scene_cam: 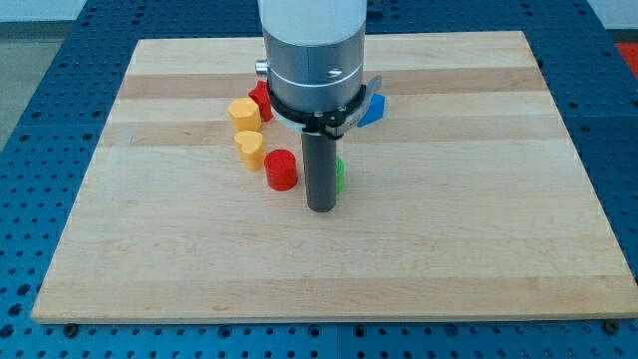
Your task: Move the green circle to the right side of red circle
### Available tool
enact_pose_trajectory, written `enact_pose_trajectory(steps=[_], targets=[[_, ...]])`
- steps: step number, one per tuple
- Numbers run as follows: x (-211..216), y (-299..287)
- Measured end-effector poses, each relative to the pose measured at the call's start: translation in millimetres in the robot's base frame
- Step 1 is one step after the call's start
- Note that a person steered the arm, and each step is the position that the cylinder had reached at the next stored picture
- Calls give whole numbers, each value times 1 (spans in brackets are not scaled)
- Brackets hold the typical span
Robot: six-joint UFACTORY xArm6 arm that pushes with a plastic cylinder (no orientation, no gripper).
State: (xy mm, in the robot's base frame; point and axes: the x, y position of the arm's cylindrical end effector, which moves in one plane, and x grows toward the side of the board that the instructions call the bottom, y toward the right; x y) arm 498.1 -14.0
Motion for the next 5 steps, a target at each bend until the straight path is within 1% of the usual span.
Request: enact_pose_trajectory(steps=[3, 4, 5], targets=[[-8, 0], [-7, 19], [-12, 52]])
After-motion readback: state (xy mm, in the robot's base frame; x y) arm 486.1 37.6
